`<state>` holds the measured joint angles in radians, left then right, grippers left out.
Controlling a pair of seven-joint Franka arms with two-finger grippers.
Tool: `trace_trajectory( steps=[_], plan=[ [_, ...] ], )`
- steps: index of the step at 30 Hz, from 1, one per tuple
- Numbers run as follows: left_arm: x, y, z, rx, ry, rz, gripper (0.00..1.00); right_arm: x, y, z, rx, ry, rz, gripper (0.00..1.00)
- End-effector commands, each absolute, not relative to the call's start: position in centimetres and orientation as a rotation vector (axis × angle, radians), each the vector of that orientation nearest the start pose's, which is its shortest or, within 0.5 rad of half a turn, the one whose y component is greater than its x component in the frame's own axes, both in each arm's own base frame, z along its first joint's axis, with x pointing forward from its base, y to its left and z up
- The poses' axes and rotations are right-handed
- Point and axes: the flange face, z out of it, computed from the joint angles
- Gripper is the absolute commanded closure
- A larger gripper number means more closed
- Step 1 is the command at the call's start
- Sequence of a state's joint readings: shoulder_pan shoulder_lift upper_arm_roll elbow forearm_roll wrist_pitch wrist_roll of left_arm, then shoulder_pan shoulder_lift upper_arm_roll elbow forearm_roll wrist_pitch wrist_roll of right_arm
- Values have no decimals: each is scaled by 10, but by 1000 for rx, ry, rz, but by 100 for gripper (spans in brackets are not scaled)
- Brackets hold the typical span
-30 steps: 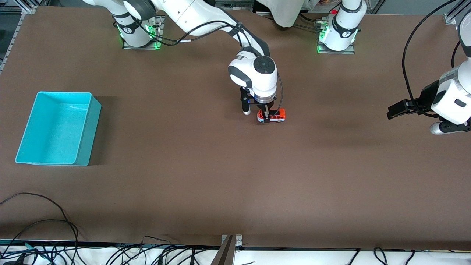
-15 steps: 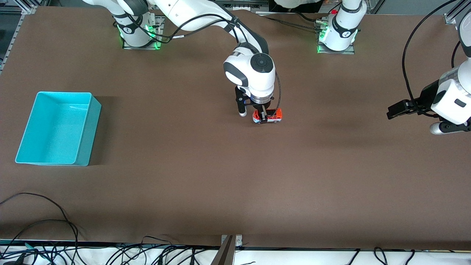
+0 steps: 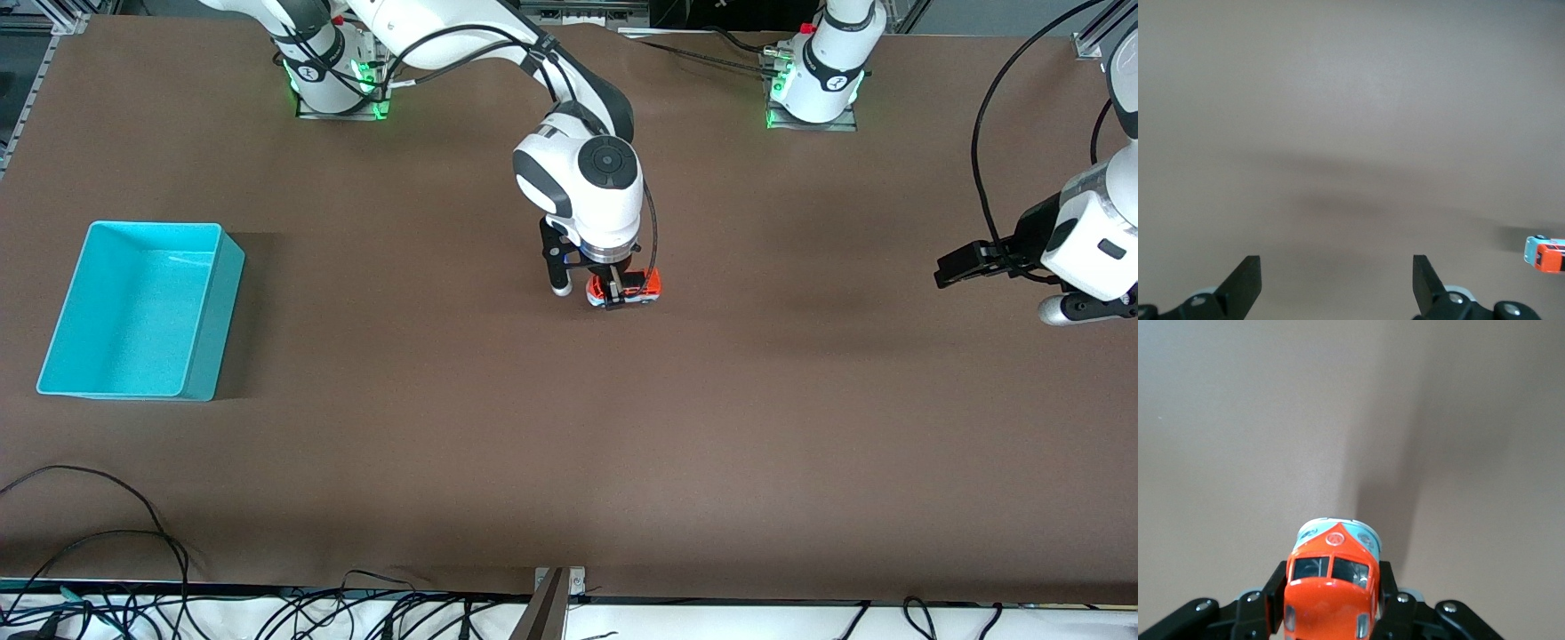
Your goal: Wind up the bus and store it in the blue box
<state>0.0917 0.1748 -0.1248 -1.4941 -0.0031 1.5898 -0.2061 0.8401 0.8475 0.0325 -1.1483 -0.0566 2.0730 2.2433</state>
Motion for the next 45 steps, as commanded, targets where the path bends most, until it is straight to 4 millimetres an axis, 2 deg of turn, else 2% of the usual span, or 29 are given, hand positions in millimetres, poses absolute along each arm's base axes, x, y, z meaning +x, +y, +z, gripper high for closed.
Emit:
trace_trajectory(
  steps=[1, 8, 14, 17, 21, 30, 33, 37, 42, 45],
  plan=[
    [602, -16, 563, -3169, -252, 143, 0, 500, 579, 309, -2481, 1877, -7, 100],
    [602, -17, 563, -3169, -250, 143, 0, 512, 560, 331, -2529, 1855, 2, 100],
    [602, -17, 563, -3169, -250, 143, 0, 529, 536, 356, -2578, 1805, 20, 100],
    [602, -17, 563, -3169, -250, 143, 0, 535, 525, 361, -2617, 1785, 26, 100],
    [602, -17, 564, -3170, -250, 140, 0, 549, 504, 381, -2618, 1771, 28, 100],
    [602, -17, 564, -3169, -252, 143, 0, 576, 459, 408, -2664, 1722, 37, 100],
    [601, -17, 564, -3169, -252, 143, 0, 585, 440, 416, -2688, 1696, 67, 100],
    [602, -17, 563, -3169, -250, 143, 0, 594, 416, 436, -2692, 1676, 89, 100],
    [602, -17, 562, -3169, -250, 148, 0, 618, 363, 454, -2691, 1686, 115, 100],
    [601, -17, 563, -3169, -250, 145, 0, 632, 329, 458, -2701, 1675, 162, 100]
  ],
)
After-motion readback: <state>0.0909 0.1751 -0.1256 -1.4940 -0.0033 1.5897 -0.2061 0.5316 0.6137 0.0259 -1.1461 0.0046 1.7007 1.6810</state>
